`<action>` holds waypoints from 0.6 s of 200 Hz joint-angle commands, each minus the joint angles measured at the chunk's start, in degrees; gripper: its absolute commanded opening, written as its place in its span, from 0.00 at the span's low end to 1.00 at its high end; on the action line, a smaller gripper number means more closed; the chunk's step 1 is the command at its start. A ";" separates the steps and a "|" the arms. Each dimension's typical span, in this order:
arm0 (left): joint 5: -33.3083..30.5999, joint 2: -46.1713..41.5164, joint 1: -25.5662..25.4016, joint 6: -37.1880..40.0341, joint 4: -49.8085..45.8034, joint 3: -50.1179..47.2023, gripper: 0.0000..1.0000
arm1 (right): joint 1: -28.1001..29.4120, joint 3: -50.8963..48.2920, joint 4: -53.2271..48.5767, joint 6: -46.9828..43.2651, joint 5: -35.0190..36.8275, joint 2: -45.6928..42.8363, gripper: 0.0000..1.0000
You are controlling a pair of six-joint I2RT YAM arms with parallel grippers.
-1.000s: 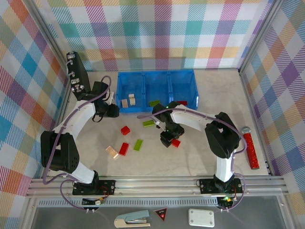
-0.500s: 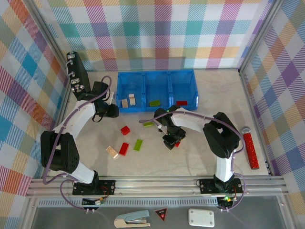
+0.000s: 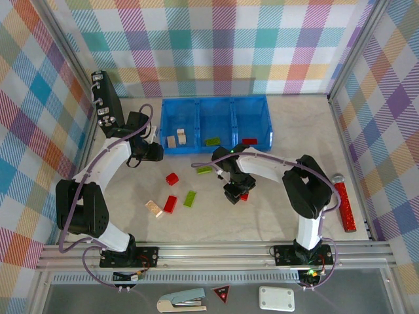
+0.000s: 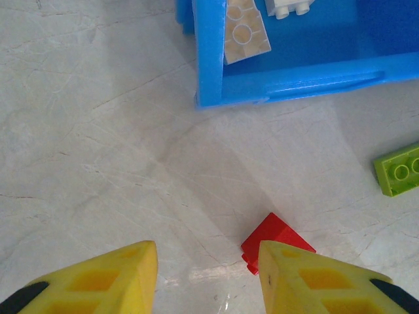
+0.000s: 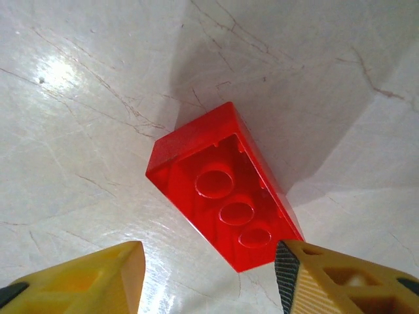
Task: Sort the legos into containers by color
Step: Pick up the lego from the bottom-center of the table.
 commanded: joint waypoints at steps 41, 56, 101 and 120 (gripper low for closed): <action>-0.69 -1.48 -0.24 0.54 0.69 -0.78 0.45 | 0.08 -0.04 1.11 -0.93 1.75 0.76 0.68; -0.76 -1.50 -0.24 0.50 0.67 -0.79 0.45 | 0.03 -0.13 1.50 -1.43 1.83 1.85 0.68; -0.96 -1.71 -0.24 0.58 0.62 -0.88 0.45 | 0.01 -0.33 2.33 -2.14 0.80 4.02 0.65; -0.95 -1.76 -0.24 0.56 0.62 -1.03 0.45 | 0.05 -0.30 2.30 -2.05 -0.11 4.02 0.59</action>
